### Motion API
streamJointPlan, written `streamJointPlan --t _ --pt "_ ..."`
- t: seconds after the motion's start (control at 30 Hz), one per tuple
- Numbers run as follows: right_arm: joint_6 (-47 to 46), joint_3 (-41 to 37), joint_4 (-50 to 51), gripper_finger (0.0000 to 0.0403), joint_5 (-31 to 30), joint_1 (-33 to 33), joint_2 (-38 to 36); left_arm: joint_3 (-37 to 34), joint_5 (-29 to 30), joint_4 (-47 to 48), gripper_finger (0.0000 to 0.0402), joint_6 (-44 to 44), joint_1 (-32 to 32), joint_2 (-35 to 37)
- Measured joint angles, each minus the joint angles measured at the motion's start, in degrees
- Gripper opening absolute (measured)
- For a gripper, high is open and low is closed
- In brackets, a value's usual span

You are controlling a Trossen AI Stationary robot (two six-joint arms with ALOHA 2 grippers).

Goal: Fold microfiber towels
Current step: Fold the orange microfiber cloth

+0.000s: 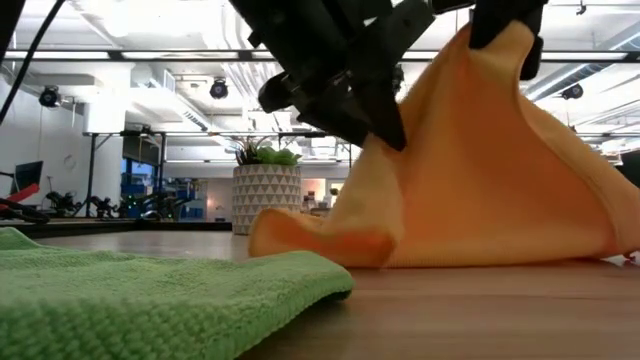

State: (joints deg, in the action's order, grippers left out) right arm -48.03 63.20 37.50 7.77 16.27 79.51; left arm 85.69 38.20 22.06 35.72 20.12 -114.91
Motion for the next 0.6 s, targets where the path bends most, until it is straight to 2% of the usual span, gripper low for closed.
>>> streamJointPlan --t 0.17,0.33,0.47,0.6 --pt "0.1 -1.0 -0.3 0.0008 -0.6 0.0 -3.6 -0.2 1.9 5.1 0.0166 2.1 -0.3 0.0" --pt "0.4 -3.9 1.2 0.0008 -6.5 -1.8 -5.4 -0.2 2.8 5.8 0.0166 1.6 -0.3 2.8" --pt "-1.0 -7.7 1.0 0.0008 -7.0 -5.0 -5.5 -0.6 3.1 4.9 0.0166 -5.8 0.8 5.0" --pt "-1.3 -12.3 -2.5 0.0008 -6.7 -7.4 -5.6 -2.5 1.6 2.6 0.0166 -20.2 2.2 5.0"
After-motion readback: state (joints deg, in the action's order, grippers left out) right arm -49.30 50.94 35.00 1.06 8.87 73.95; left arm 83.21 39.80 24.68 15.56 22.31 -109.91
